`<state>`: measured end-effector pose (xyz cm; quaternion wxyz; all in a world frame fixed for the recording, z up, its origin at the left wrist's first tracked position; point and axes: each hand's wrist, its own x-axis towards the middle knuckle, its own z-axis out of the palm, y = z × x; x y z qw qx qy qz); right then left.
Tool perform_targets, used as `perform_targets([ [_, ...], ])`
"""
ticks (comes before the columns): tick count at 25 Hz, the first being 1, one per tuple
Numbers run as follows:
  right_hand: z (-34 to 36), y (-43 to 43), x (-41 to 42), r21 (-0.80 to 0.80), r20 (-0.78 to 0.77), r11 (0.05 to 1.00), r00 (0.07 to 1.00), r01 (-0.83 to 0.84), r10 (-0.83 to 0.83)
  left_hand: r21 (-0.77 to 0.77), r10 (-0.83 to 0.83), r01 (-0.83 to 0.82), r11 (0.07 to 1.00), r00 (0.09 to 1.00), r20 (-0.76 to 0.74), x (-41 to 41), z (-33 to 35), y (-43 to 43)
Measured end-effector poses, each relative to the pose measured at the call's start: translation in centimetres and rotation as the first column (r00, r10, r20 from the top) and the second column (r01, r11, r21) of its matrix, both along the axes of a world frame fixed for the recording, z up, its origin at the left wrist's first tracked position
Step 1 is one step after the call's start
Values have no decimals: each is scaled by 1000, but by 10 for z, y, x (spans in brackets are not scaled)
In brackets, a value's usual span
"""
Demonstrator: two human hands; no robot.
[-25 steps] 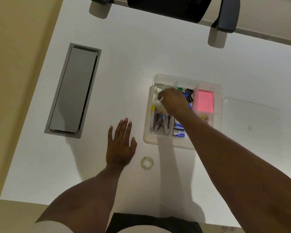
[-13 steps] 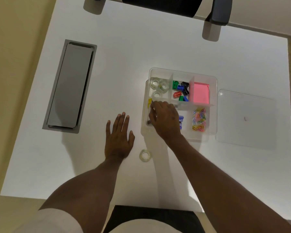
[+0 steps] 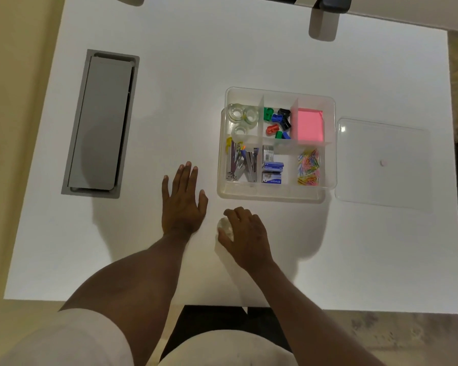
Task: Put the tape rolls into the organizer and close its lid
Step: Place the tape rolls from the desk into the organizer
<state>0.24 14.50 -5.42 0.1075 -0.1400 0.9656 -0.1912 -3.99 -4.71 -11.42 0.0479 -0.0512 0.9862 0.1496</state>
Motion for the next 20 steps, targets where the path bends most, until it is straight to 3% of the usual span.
perform_targets([
  [6, -9, 2, 22, 85, -12, 996, 1000, 17, -16, 19, -4, 4, 1000, 1000, -20, 1, 1, 2],
  [12, -1, -2, 11, 10, -60, 999, 997, 42, -41, 2, -6, 6, 1000, 1000, -25, 6, -2, 0],
  [17, 22, -4, -50, -88, -127, 989, 984, 115, -126, 8, -14, 14, 1000, 1000, -22, 6, -2, 1],
  [20, 41, 2, -109, -58, -228, 989, 963, 136, -145, 8, -9, 9, 1000, 999, -32, 5, -3, 1],
])
